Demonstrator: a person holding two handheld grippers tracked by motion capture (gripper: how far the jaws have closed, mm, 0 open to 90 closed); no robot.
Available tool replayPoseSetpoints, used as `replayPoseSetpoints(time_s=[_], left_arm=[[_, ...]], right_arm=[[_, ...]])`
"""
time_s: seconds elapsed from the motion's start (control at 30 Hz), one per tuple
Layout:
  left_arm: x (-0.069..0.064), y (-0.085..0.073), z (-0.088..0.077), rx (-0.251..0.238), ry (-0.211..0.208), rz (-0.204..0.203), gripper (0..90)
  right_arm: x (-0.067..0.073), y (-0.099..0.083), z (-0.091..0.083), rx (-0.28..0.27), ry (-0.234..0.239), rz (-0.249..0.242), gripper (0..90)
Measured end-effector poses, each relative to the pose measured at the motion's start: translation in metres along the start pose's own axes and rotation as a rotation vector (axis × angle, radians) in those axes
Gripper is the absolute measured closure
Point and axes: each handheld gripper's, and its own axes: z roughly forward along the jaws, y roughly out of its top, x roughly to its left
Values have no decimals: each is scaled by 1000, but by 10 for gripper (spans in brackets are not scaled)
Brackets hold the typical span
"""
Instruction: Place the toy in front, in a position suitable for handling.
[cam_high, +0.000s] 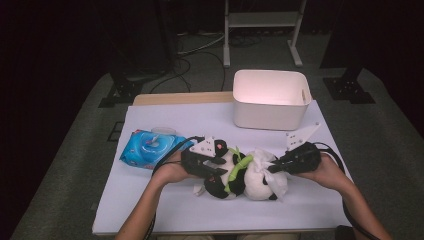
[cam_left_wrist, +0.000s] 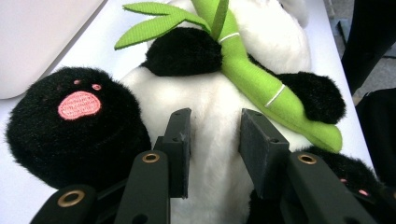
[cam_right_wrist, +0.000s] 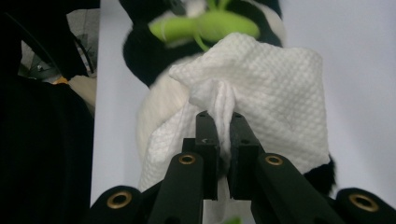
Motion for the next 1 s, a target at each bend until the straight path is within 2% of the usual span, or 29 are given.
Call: replayPoseSetpoints(time_s=[0.1, 0.23, 0.37, 0.53, 0.63, 0.77, 1.0], left_arm=[[0, -1, 0, -6, -1, -5, 640], [3, 1, 0, 5, -15, -9, 640], [6, 5, 1, 27, -19, -10, 637], [9, 8, 2, 54, -25, -13, 632], [11, 8, 2, 59, -34, -9, 631], [13, 7, 2, 52, -42, -13, 632], [13, 8, 2, 57, -42, -14, 632]], right_arm=[[-4, -14, -7, 2, -22, 47, 841], [-1, -17, -7, -5, -26, 41, 841], [3, -3, -2, -10, -9, -4, 841], [11, 22, 19, -17, 27, -71, 841], [12, 26, 23, -24, 37, -76, 841], [8, 16, 15, -39, 33, -52, 841], [3, -12, -2, -9, -6, 20, 840]])
